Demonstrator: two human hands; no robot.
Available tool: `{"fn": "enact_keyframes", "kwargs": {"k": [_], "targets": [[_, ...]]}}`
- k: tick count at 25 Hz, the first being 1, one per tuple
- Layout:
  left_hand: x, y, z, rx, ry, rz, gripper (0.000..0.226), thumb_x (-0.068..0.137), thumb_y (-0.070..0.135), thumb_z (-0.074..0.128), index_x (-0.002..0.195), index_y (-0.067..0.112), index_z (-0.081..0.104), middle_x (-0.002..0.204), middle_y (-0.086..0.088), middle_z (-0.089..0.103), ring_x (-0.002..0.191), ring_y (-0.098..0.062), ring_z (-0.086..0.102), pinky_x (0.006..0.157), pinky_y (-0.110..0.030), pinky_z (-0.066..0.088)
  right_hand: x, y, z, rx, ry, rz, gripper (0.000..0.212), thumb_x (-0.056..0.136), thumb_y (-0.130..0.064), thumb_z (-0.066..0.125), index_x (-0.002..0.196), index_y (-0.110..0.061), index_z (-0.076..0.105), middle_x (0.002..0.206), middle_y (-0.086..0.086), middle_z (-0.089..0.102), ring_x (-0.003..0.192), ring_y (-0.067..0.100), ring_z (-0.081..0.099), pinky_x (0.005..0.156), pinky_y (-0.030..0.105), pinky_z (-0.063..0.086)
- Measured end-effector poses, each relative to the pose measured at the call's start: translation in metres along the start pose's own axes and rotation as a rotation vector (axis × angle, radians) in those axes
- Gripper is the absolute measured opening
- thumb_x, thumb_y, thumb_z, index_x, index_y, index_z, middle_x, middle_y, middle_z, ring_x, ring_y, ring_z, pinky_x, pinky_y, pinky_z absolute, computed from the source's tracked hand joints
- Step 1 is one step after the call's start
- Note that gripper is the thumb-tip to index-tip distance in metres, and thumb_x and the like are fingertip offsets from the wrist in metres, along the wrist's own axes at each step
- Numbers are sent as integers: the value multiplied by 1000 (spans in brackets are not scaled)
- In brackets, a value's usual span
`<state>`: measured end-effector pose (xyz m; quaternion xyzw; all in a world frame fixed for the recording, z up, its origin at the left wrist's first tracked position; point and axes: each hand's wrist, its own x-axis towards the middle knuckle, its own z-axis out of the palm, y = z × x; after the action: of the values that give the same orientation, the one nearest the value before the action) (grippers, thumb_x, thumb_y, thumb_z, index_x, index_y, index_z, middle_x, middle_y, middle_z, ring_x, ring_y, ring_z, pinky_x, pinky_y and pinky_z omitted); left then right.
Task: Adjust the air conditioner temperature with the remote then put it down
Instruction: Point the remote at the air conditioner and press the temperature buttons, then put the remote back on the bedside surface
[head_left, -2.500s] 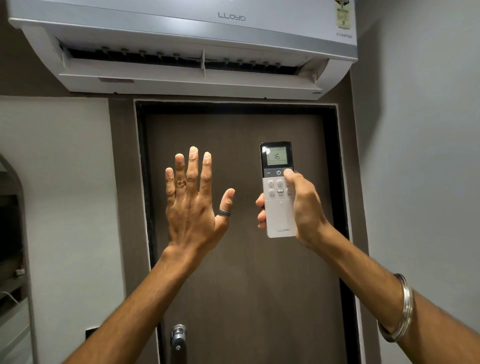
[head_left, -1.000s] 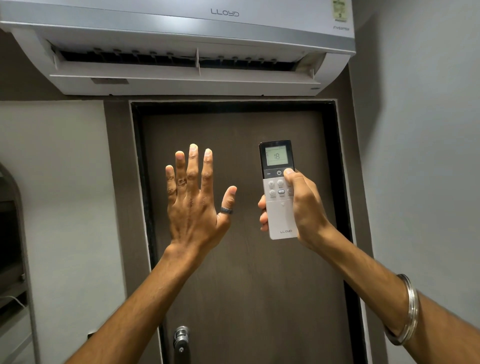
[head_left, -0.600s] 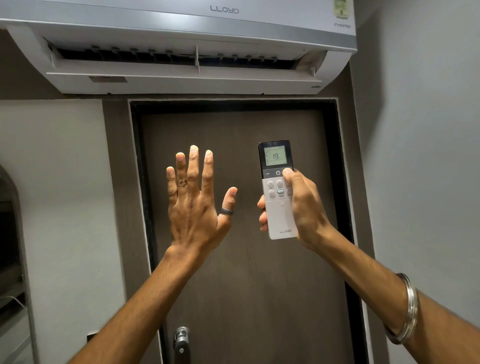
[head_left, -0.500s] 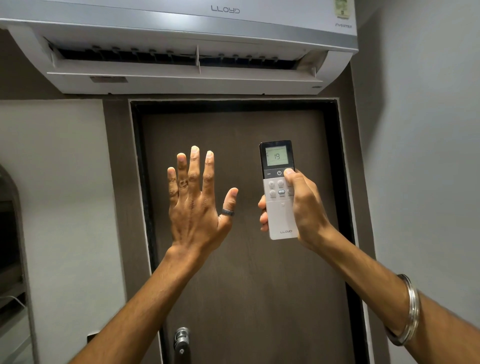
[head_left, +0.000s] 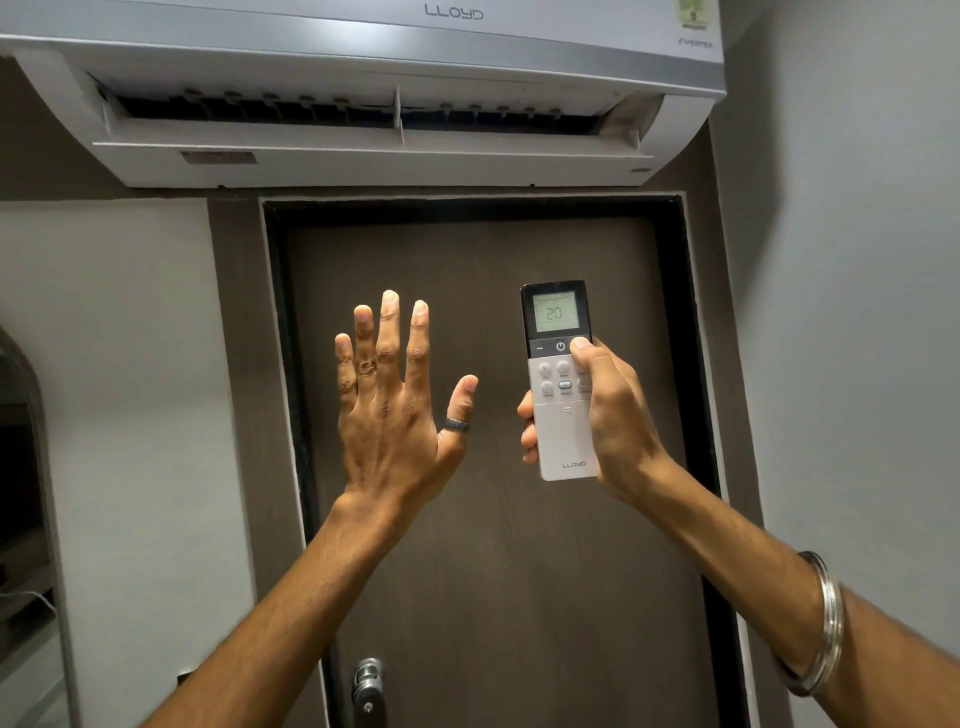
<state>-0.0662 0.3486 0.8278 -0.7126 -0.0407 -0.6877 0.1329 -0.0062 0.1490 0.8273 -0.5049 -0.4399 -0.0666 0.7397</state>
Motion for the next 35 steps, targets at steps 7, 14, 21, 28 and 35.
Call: {"fn": "enact_keyframes", "kwargs": {"k": [7,14,21,28,35], "targets": [[-2,4,3,-25,-9,8,78,105,57,38,166,10,23,175,-17,13,162,-38,5,132,-49,-2,0,-2,2,46,-5,50,35,102,-42,47,112,-9,55,80,21,71,58,36,70,59,47,64],[-38,24,18,-91,-113,-4,79,104,57,36,166,9,21,175,-17,11,162,-37,4,132,-48,-4,-26,19,-13,-328,191,134,49,77,-32,85,113,-18,54,91,-2,74,76,21,76,67,44,65],[-275,104,35,-349,-694,-20,79,103,55,37,167,11,19,176,-12,6,163,-30,-5,132,-54,3,-195,155,-76,-525,453,616,43,74,-39,84,104,-21,60,88,-12,71,78,4,69,62,19,52],[-473,258,23,-657,-1242,183,74,106,52,32,166,11,20,175,-14,9,163,-30,-2,132,-54,10,-419,254,-187,-535,912,1172,24,60,-29,93,76,-28,76,77,-6,79,71,12,76,59,19,55],[-678,404,6,-899,-1538,485,70,107,48,34,165,9,26,173,-20,17,161,-36,8,132,-42,-4,-694,379,-323,-535,1348,1631,60,40,-54,84,89,-21,74,89,4,78,79,25,76,79,43,66]]}}
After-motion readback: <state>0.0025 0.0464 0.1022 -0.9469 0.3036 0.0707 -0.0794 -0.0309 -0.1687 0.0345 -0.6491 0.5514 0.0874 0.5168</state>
